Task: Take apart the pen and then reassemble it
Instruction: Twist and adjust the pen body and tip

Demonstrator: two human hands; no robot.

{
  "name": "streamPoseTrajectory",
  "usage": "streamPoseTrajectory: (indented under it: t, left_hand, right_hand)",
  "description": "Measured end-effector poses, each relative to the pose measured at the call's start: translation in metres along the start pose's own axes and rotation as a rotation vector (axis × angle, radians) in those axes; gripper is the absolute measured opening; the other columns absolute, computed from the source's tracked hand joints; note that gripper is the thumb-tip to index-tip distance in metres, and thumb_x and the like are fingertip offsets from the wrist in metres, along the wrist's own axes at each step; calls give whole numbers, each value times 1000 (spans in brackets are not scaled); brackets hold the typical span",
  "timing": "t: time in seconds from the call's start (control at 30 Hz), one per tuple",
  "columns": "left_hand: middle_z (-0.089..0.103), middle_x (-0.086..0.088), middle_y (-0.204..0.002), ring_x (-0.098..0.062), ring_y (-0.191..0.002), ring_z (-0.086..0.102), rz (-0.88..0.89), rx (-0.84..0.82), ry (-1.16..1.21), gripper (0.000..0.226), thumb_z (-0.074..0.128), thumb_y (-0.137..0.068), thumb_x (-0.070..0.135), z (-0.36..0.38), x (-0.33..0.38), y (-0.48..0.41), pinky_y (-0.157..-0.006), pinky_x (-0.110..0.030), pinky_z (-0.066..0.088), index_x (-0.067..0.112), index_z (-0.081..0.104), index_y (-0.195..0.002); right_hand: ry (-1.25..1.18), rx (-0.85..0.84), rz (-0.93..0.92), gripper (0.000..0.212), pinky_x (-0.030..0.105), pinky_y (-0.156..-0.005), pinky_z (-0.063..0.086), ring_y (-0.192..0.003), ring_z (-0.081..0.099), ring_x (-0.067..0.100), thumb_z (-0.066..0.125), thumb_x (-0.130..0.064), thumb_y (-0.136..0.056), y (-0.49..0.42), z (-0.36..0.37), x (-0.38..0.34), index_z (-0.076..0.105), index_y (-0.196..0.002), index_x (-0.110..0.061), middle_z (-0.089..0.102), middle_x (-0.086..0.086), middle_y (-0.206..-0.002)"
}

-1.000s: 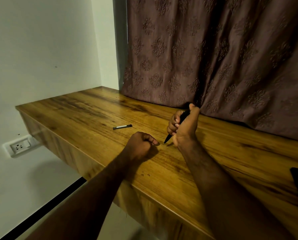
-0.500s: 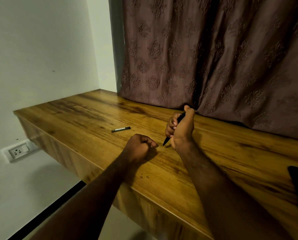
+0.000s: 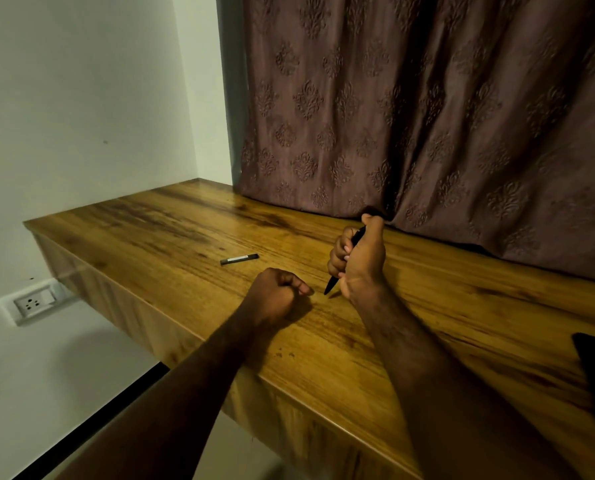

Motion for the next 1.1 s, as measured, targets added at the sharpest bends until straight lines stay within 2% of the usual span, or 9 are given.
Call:
streamPoseTrajectory:
  t: [0.1,0.2,0.33,0.47,0.57,0.67,0.8,0.93,1.1]
  left_hand:
    - [75,-20,-77,-33,-67,70,-10,11,-19,26,56,-80,-5,1,-3,0,-69,-57,57,11,76,-71]
    - [72,-16,-66,-29,-59,67,-36,4,9,25,55,-81,-6,2,-2,2,-63,-43,52,7,75,-72]
    - [70,-18,-69,-25,-55,64,-31,9,32,28,55,-81,-9,1,-1,-2,-60,-35,50,6,75,-70]
    - [74,-20,-78,-30,-64,69,-2,12,-4,27,58,-80,-8,2,-1,1,-64,-50,58,9,75,-69]
    - [75,-21,-84,-33,-72,72,2,5,-1,27,58,-80,-7,2,-1,1,-74,-59,57,11,75,-67]
    - [75,-22,-85,-34,-74,71,10,7,-7,26,58,-78,-5,1,-1,0,-75,-60,56,11,75,-68]
    - [74,-23,-85,-33,-71,70,10,3,-2,25,58,-78,-5,1,0,3,-75,-62,55,11,75,-68]
    - [75,-22,-84,-34,-74,72,11,-11,-5,27,57,-81,-6,2,1,4,-76,-58,57,10,74,-68]
    - [75,-21,-86,-37,-77,72,-1,-2,1,31,55,-83,-4,1,2,4,-78,-59,56,13,75,-67]
  right_hand:
    - [-14,-23,-5,61,19,-45,8,-34,11,13,31,-55,-92,2,-1,1,30,-46,-16,21,-4,-38]
    - [-20,-20,7,63,17,-44,10,-33,11,12,32,-58,-92,1,-1,0,30,-46,-16,21,-4,-38]
    - [-21,-12,-6,59,18,-45,10,-34,10,13,32,-51,-94,0,1,-2,29,-46,-16,21,-4,-38]
    - [19,-34,-8,69,21,-44,7,-35,11,13,33,-69,-89,3,-1,0,29,-48,-14,20,-2,-38]
    - [61,-15,9,63,17,-42,11,-35,11,13,36,-61,-91,2,-2,1,28,-48,-15,19,-2,-40]
    - [56,-12,2,58,16,-42,12,-35,10,13,37,-50,-93,1,-1,-1,29,-47,-16,18,-3,-41]
    - [47,-30,-1,66,16,-41,10,-34,10,13,35,-63,-92,1,-2,-1,28,-48,-14,18,-2,-40]
    - [33,-15,-12,58,17,-44,11,-35,10,13,37,-50,-93,0,-3,-1,30,-46,-17,19,-3,-40]
    - [23,-18,-3,60,17,-43,9,-34,11,13,36,-53,-93,1,-1,-2,29,-47,-15,19,-3,-39]
Point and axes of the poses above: each hand's wrist, its own y-axis away from the middle knuckle, its own z-axis out of the palm, x = y × z, the point moved 4 cm from there along -y, towards the middle knuckle
